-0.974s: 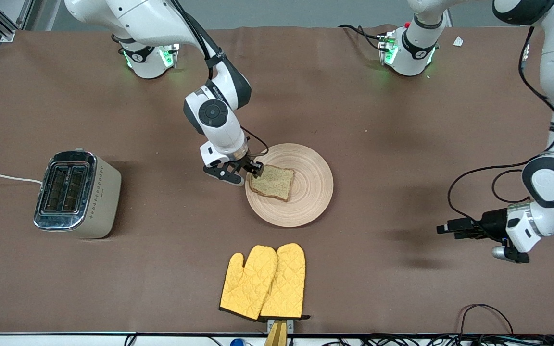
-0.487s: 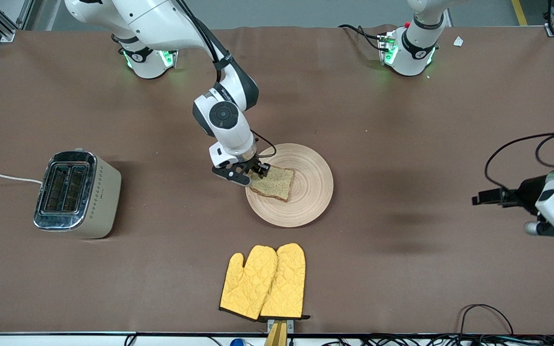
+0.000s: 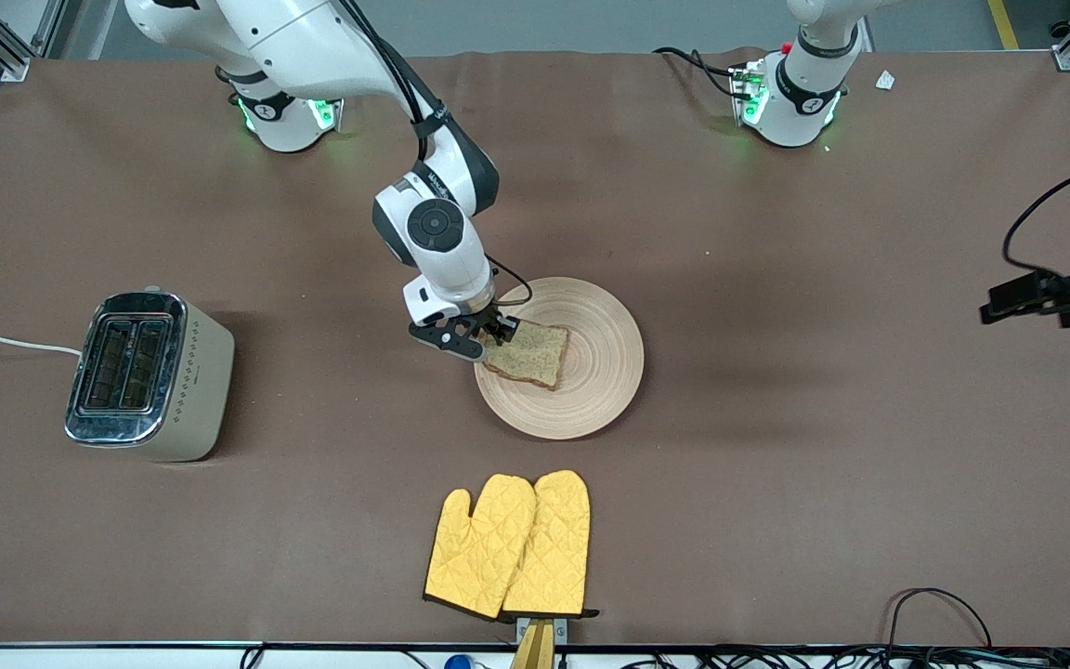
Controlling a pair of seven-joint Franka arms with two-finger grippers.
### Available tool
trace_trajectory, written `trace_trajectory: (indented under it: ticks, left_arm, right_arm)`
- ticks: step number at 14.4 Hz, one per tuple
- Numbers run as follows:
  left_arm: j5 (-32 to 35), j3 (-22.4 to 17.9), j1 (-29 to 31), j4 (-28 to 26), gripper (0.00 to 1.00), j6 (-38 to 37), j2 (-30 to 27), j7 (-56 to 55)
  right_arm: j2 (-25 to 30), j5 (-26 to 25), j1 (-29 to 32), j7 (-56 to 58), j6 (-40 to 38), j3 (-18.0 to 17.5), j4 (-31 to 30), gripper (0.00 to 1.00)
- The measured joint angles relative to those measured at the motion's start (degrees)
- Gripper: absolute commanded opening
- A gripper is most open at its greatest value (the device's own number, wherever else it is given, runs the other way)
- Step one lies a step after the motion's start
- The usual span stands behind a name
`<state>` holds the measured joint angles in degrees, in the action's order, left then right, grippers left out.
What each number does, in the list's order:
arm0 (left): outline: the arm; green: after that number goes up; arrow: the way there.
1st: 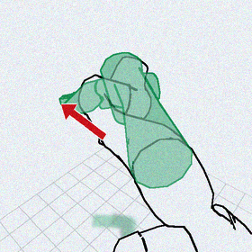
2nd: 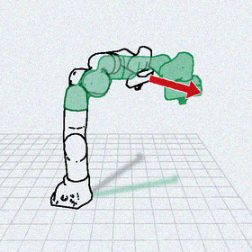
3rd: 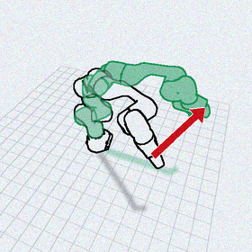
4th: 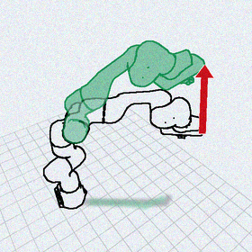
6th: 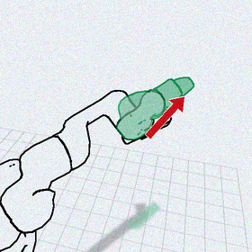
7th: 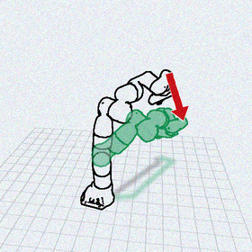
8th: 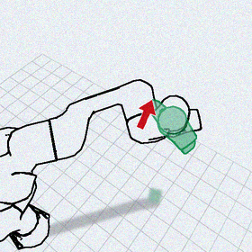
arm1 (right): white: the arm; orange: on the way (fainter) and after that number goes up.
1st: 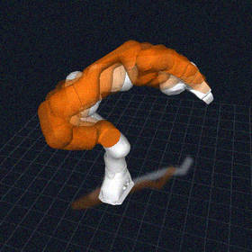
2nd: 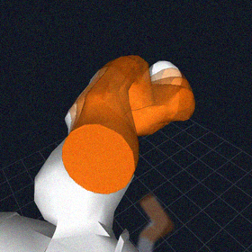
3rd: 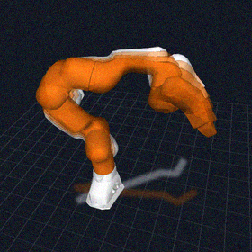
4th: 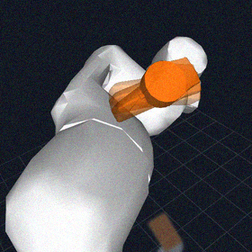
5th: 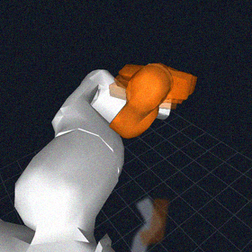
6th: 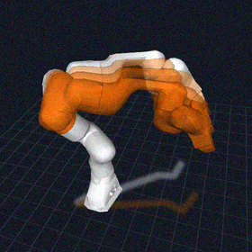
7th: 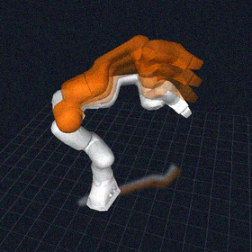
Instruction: Move plate and put bread in toaster
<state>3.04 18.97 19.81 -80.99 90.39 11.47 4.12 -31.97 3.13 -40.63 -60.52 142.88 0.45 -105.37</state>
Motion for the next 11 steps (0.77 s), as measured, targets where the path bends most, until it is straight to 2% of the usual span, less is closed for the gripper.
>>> trace_trajectory:
  ticks: [4,8,11]
  left_arm:
    - [1.68,-1.12,0.57,1.84,1.00,-1.07,-3.35,0.00]
    - [-0.09,-1.32,2.84,2.26,1.00,-3.05,-3.37,-0.01]
    - [-0.96,-1.37,1.58,2.50,1.00,-4.25,-3.65,-0.35]
  right_arm:
    - [0.00,-0.07,-0.03,0.00,-0.07,0.00,0.02,0.41]
    - [0.00,-0.09,-0.05,-0.21,-0.11,0.01,0.02,0.36]
    - [-0.06,-0.10,-0.05,-0.50,-0.20,0.01,0.01,0.34]
